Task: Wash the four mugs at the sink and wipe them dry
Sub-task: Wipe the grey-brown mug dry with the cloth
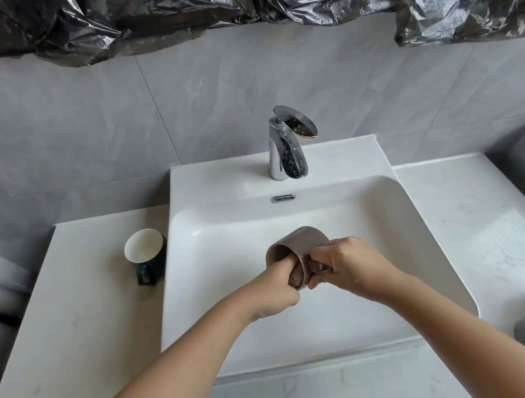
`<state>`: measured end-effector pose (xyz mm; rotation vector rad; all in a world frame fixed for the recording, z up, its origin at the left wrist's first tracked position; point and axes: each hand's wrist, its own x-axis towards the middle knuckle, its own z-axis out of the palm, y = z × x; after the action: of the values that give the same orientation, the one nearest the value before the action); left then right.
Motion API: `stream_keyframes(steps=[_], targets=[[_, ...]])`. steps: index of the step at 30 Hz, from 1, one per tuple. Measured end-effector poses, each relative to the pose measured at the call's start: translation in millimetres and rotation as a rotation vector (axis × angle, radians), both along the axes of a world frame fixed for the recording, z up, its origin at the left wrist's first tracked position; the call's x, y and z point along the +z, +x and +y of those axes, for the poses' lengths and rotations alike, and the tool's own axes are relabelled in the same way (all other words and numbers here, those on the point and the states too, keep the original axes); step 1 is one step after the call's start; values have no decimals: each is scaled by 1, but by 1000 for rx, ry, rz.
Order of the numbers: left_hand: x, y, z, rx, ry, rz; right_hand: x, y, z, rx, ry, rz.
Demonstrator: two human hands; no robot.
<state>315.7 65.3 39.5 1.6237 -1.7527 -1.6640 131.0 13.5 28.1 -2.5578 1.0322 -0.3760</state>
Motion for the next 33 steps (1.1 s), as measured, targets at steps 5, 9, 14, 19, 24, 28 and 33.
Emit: stream_keyframes(steps=[5,9,14,19,24,28,33], targets=[[-1,4,4,267,107,475,-12,-2,2,5,-83,-64],[-5,3,6,379,150,714,-18,-1,7,11,-131,-121],[-9,-10,5,467,5,469,-29,8,17,-14,-155,-153],[-8,-4,0,667,-69,285,-21,7,29,-62,19,-226],[-6,5,1,390,-204,163,5,9,13,-488,1269,-633],[2,3,5,64,-476,-170,8,16,10,-436,1641,-851],[6,4,6,64,-134,141,-10,21,13,-477,1376,-987]])
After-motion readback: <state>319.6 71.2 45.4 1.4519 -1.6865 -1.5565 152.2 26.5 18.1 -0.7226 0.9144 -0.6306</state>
